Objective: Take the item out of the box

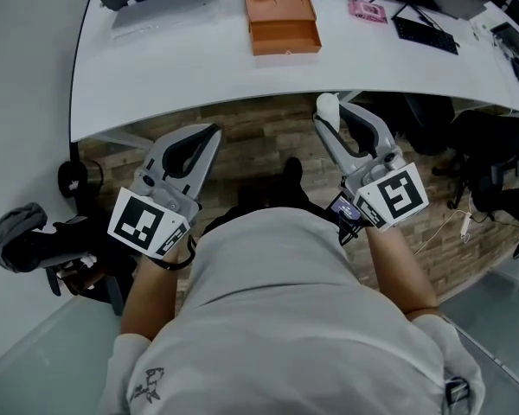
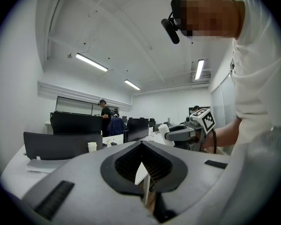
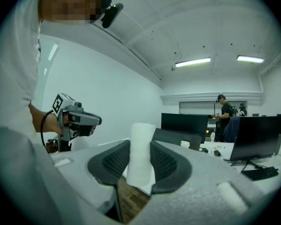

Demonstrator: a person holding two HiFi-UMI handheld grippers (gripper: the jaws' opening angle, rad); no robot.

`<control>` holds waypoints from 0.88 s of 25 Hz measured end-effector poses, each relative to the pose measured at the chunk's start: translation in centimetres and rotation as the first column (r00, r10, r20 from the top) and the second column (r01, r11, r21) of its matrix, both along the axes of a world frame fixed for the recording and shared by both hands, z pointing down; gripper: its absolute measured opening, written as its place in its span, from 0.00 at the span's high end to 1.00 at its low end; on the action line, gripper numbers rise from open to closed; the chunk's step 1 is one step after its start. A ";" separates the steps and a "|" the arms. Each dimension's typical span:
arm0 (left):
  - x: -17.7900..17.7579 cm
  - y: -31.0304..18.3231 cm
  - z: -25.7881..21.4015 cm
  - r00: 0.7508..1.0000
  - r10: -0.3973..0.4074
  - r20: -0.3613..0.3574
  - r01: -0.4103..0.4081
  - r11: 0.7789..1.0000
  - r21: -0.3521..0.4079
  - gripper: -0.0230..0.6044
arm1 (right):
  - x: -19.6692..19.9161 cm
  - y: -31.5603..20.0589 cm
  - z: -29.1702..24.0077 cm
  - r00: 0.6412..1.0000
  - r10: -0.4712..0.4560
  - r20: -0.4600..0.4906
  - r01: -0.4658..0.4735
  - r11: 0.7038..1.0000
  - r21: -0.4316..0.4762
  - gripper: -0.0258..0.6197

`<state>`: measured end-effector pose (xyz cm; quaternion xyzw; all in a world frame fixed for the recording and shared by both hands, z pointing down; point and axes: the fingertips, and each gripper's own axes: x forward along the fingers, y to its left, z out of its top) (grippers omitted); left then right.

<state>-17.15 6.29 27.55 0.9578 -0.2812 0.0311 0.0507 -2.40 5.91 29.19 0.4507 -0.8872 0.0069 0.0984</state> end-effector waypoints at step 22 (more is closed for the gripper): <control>-3.2 3.6 0.8 1.000 -0.002 -0.011 0.002 1.000 -0.006 0.97 | -3.4 4.3 -0.6 1.000 0.018 -0.001 -0.018 1.000 0.026 0.76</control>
